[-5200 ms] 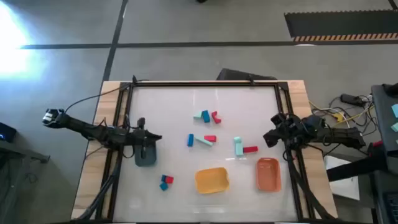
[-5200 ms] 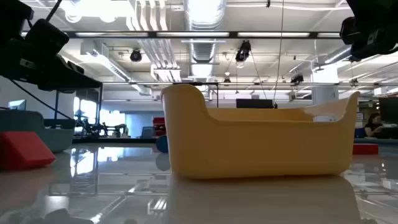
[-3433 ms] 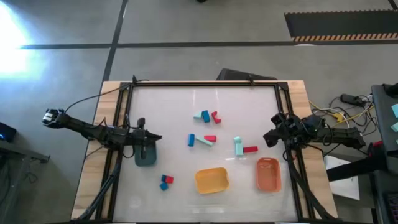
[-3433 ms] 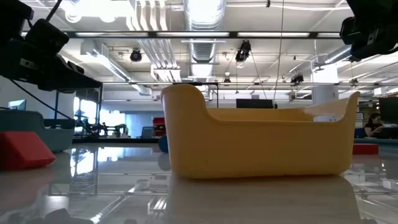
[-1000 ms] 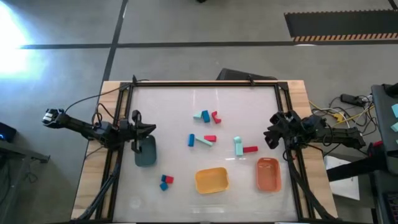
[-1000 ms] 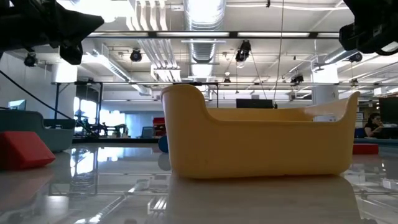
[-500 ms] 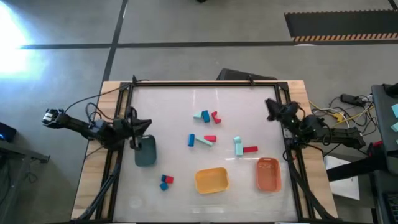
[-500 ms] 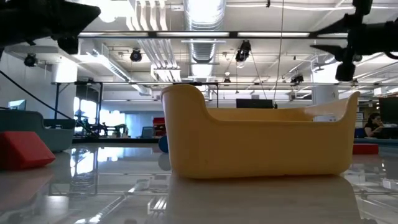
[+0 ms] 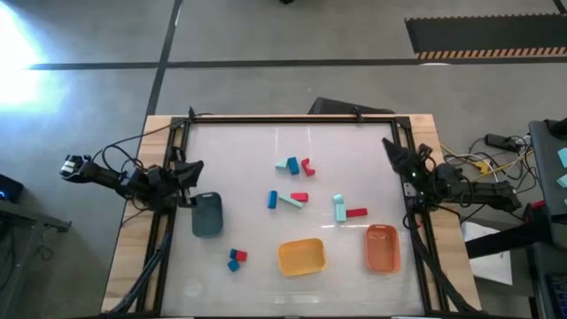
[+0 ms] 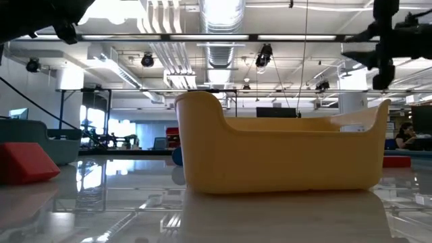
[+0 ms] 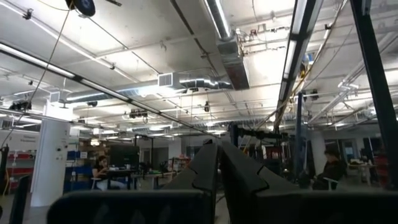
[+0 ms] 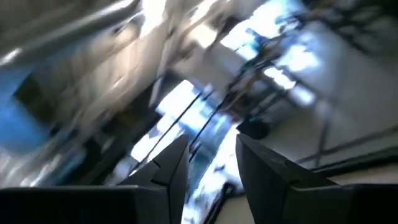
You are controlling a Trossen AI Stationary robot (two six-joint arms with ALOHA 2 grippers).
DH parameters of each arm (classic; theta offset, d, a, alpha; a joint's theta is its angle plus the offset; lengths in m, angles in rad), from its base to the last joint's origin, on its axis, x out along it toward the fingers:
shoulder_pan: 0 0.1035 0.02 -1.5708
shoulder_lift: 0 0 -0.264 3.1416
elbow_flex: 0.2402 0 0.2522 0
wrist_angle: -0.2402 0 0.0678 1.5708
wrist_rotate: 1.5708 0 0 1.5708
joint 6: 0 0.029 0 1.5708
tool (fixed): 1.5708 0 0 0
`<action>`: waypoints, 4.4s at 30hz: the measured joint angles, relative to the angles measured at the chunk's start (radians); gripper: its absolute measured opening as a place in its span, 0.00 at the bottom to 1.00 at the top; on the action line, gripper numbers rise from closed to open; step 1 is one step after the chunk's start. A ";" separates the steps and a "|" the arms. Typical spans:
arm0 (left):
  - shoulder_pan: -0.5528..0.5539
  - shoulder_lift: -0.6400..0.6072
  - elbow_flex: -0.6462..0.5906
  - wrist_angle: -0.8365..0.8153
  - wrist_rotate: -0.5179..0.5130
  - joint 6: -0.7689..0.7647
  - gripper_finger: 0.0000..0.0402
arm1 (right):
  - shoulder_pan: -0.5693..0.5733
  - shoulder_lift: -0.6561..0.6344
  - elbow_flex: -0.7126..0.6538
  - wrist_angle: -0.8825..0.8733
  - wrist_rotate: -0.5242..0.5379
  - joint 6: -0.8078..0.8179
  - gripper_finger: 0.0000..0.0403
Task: Sort & place blocks by color
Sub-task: Put the light blue block into the yellow bin
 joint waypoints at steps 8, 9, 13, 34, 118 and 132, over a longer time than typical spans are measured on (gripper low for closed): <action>0.000 -0.003 0.000 0.003 -0.002 -0.003 0.01 | 0.000 0.211 0.019 0.223 -0.150 -0.207 0.31; 0.000 -0.003 0.001 0.004 -0.004 -0.004 0.01 | 0.000 0.247 0.035 0.223 -0.175 -0.221 0.31; 0.000 -0.003 0.002 0.022 -0.005 -0.003 0.01 | 0.012 0.413 0.119 0.225 -0.292 -0.276 0.31; 0.000 0.009 -0.001 0.015 -0.008 -0.004 0.01 | 0.153 1.070 0.700 -0.207 -0.303 -0.532 0.31; 0.000 0.052 0.000 0.023 -0.019 -0.003 0.01 | 0.099 1.792 1.214 -0.725 -0.438 -0.302 0.30; 0.000 0.052 0.000 0.023 -0.019 -0.003 0.01 | 0.099 1.793 1.201 -0.722 -0.451 -0.296 0.11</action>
